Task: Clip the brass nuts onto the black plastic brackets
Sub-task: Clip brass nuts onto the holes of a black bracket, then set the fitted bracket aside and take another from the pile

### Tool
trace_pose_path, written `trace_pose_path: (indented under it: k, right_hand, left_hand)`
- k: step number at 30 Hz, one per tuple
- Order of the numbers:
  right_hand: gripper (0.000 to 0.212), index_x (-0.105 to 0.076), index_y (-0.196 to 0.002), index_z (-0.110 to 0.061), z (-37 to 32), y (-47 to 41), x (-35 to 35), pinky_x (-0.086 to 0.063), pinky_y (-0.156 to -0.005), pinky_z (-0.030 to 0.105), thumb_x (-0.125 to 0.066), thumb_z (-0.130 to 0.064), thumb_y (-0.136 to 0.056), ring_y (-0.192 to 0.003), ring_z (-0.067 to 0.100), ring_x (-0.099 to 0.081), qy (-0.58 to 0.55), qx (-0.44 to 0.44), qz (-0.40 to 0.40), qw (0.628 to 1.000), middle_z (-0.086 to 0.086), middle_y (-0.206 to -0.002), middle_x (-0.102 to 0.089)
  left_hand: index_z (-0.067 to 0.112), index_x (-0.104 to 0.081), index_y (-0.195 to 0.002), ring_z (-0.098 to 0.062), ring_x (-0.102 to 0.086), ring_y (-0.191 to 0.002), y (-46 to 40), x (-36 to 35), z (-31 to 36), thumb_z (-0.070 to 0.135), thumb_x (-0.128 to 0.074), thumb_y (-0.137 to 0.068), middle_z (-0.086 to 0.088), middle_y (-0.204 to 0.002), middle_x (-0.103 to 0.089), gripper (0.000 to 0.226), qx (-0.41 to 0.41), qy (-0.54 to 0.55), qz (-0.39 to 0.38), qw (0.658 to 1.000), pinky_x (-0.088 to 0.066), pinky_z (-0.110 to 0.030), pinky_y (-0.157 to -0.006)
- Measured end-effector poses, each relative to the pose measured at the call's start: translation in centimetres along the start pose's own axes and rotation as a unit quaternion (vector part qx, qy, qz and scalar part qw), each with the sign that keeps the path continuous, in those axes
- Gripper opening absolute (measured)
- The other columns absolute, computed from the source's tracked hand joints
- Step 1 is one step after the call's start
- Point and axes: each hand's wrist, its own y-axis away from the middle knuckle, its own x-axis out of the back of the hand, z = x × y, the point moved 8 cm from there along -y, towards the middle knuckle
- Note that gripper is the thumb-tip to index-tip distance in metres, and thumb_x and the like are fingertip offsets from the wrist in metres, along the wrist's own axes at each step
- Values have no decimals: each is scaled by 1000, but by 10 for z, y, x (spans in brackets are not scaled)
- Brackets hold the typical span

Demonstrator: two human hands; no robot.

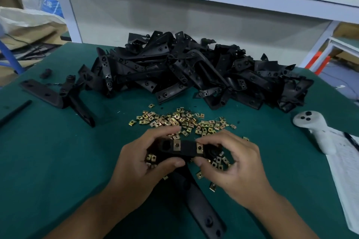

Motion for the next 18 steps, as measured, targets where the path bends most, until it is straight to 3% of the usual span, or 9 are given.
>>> trace_pose_path:
  k: [3,9,13,18]
  right_hand:
    - [23,-73,-101,-13,-4,0,0,-48,-74,20,-79,-22,-81,-84,9,-64,17,40,-6,999,-10,-92,-69]
    - [23,-74,-101,-12,-26,-4,19,-46,-80,17,-80,-27,-84,-84,2,-60,69,75,-14,995,-9,-91,-69]
    - [26,-73,-107,-20,-47,12,62,-46,-78,15,-80,-34,-86,-85,0,-60,119,34,5,992,-17,-93,-65]
    - [24,-71,-108,-29,-74,80,146,-49,-71,21,-80,-34,-85,-77,9,-63,154,-72,95,981,-15,-89,-67]
  left_hand:
    - [53,-63,-116,-1,-68,-99,2,-5,9,52,-69,-87,23,-109,-69,30,-24,-3,-19,1000,-48,-7,-80]
    - [51,-70,-101,-2,-68,-84,5,-7,22,50,-73,-78,17,-93,-72,23,9,50,-5,999,-49,-9,-71]
    - [55,-67,-103,3,-67,-89,1,-26,50,55,-69,-76,23,-98,-71,27,-15,15,-36,999,-49,-6,-71]
    - [53,-60,-107,6,-62,-105,0,-99,111,49,-66,-82,27,-112,-64,26,-112,6,-116,987,-45,-6,-84]
